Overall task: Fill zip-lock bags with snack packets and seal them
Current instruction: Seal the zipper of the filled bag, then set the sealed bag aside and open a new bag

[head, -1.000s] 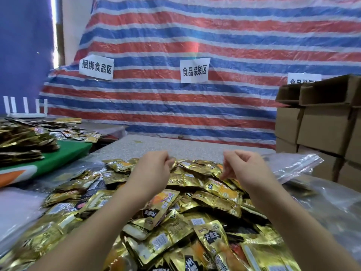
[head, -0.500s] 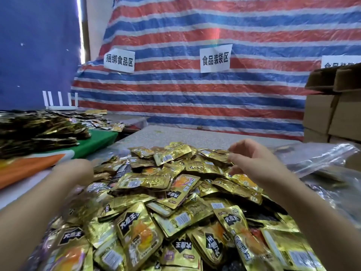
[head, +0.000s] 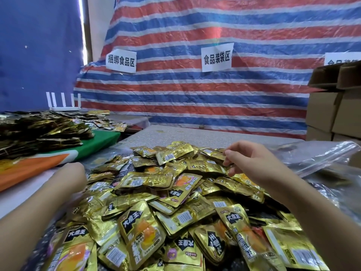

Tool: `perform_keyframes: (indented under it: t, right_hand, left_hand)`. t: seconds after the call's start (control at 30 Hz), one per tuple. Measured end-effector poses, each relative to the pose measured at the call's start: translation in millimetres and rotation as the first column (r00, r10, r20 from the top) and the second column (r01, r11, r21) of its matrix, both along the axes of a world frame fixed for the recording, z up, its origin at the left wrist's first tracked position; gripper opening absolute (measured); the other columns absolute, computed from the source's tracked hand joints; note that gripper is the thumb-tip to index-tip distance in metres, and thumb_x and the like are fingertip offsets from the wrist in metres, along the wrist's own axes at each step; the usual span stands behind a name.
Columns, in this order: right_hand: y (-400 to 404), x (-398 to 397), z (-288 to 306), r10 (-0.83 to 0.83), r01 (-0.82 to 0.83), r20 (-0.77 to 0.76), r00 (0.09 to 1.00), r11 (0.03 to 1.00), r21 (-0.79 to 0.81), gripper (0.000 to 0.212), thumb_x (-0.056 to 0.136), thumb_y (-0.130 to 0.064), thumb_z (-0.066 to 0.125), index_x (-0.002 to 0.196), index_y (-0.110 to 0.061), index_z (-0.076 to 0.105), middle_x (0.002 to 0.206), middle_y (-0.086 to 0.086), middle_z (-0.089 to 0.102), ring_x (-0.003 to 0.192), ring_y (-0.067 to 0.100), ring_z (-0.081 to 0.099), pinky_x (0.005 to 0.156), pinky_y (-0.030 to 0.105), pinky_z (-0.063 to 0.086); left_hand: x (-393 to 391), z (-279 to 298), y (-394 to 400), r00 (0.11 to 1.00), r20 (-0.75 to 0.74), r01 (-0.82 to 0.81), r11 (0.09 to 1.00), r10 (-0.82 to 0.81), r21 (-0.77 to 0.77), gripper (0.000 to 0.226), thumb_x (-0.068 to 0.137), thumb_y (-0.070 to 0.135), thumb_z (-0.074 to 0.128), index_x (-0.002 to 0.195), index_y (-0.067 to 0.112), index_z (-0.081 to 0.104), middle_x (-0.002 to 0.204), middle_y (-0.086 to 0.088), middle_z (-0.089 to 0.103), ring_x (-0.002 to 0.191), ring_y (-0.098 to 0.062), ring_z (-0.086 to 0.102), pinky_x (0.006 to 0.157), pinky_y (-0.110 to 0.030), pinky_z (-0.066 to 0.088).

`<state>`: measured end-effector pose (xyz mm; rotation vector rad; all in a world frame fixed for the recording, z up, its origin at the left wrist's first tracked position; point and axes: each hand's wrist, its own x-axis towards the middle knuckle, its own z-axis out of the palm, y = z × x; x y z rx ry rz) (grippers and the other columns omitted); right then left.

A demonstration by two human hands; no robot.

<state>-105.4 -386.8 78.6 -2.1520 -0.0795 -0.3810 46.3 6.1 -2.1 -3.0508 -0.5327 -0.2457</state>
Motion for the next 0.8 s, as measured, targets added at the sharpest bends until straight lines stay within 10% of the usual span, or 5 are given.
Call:
perform_keyframes:
  t: [0.23, 0.47, 0.63, 0.8]
  right_hand:
    - [-1.6, 1.2, -0.3, 0.002, -0.001, 0.024, 1.000, 1.000, -0.009, 0.013, 0.099, -0.029, 0.056, 0.096, -0.021, 0.066, 0.078, -0.014, 0.072, 0.067, 0.010, 0.072, 0.089, 0.048, 0.056]
    - [3.1, 3.3, 1.2, 0.150, -0.099, -0.123, 0.981, 0.933, 0.346, 0.043, 0.102, -0.045, 0.040, 0.107, -0.009, 0.064, 0.088, 0.009, 0.076, 0.075, 0.020, 0.073, 0.064, 0.033, 0.060]
    - [-5.5, 2.9, 4.1, 0.319, -0.130, -0.169, 0.933, 0.733, 0.667, 0.074, 0.098, -0.067, 0.024, 0.126, -0.007, 0.057, 0.109, 0.018, 0.074, 0.099, 0.031, 0.073, 0.074, 0.039, 0.061]
    - [-18.3, 9.5, 4.0, 0.058, 0.058, -0.148, 0.987, 0.732, 0.678, 0.052, 0.106, -0.044, 0.034, 0.110, -0.002, 0.065, 0.091, 0.017, 0.076, 0.075, 0.021, 0.073, 0.057, 0.031, 0.057]
  left_hand:
    - [-14.6, 19.1, -35.9, 0.851, 0.509, 0.164, 0.986, -0.130, -0.022, 0.015, 0.094, 0.000, 0.044, 0.083, 0.007, 0.049, 0.066, -0.009, 0.051, 0.061, -0.030, 0.049, 0.055, -0.036, 0.041]
    - [-74.6, 61.2, -168.5, 0.060, 0.918, 0.810, 0.557, -0.392, 0.185, 0.019, 0.101, 0.005, 0.044, 0.103, -0.001, 0.061, 0.061, -0.007, 0.059, 0.045, -0.025, 0.058, 0.036, -0.034, 0.044]
    - [-110.8, 44.8, -248.2, -0.062, 0.900, 0.955, 0.236, -0.431, 0.179, 0.026, 0.099, 0.016, 0.042, 0.111, 0.005, 0.063, 0.077, -0.004, 0.070, 0.062, -0.015, 0.066, 0.053, -0.028, 0.053]
    - [-113.5, 41.6, -277.1, -0.096, 0.844, 0.975, 0.120, -0.528, 0.186, 0.023, 0.099, 0.016, 0.047, 0.103, 0.006, 0.068, 0.082, -0.005, 0.071, 0.069, -0.019, 0.066, 0.060, -0.035, 0.052]
